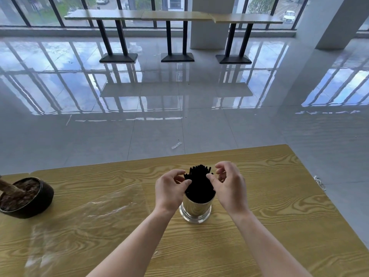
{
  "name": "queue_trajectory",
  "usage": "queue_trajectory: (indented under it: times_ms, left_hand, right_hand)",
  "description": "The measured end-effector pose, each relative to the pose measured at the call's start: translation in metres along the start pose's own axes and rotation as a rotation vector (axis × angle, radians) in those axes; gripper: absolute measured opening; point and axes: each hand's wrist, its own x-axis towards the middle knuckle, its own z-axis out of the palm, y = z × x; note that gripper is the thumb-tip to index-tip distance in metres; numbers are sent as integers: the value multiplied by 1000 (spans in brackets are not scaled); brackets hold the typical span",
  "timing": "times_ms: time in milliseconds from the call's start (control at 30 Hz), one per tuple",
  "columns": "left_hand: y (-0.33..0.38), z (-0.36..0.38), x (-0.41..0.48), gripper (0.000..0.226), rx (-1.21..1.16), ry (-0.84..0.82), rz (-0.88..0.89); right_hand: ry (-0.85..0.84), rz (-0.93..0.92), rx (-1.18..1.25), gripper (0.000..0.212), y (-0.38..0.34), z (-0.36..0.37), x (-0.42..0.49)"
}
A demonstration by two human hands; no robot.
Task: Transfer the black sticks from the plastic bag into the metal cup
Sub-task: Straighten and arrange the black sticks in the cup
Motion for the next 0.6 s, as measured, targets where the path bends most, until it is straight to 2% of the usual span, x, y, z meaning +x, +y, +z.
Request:
queue_trajectory:
  times_ms: [100,233,367,467,600]
  left_hand:
    - [-2,2,1,28,-9,8,6]
    - [2,5,3,25,1,-6,19]
    - [3,2,2,36,-6,11,36]
    - [6,0,7,33,11,51,55]
    - [20,3,23,35,117,-30,131]
  right_hand:
    - [-43,-25,-11,34,0,1,2]
    - [-92,-43,-74,14,-4,7,7]
    - [-105,-26,-42,26,-4,6,11]
    - [-101,-66,-68,33,-3,4,17]
    - [-223,-63,-131,33,-6,8,29]
